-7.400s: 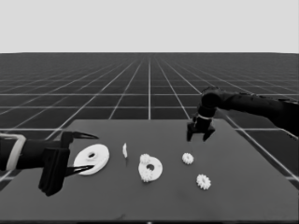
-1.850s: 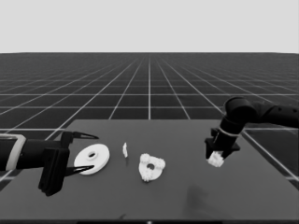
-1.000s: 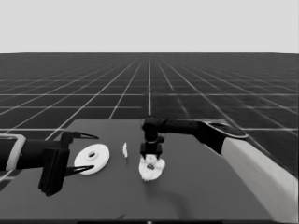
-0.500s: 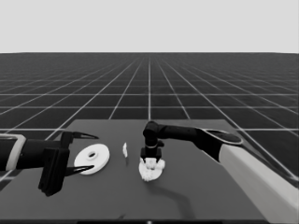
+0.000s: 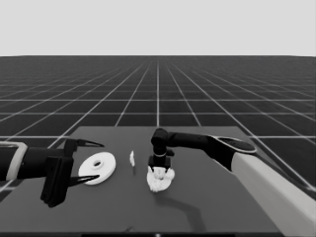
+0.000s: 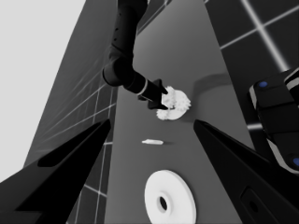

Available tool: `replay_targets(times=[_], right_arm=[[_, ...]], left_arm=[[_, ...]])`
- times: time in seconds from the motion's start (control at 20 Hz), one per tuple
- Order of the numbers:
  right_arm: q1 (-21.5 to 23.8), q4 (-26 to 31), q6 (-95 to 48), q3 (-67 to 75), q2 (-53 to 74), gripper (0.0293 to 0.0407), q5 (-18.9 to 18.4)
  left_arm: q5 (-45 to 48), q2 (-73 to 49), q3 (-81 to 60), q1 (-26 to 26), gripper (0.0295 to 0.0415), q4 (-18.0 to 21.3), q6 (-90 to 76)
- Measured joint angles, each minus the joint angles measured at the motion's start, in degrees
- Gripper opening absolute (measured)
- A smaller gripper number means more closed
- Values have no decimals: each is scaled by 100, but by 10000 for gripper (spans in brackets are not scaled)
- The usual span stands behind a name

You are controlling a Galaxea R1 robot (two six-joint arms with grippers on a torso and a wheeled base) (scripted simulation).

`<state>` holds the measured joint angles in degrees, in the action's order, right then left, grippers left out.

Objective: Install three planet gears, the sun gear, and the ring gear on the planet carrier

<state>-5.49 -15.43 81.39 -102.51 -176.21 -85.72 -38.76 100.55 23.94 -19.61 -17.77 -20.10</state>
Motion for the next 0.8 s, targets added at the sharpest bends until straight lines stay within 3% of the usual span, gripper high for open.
replay_targets(times=[0.8], right_arm=[[-31,0,960,-5,7,310,0]], left_arm=[[0,0,0,0,385,0,0]])
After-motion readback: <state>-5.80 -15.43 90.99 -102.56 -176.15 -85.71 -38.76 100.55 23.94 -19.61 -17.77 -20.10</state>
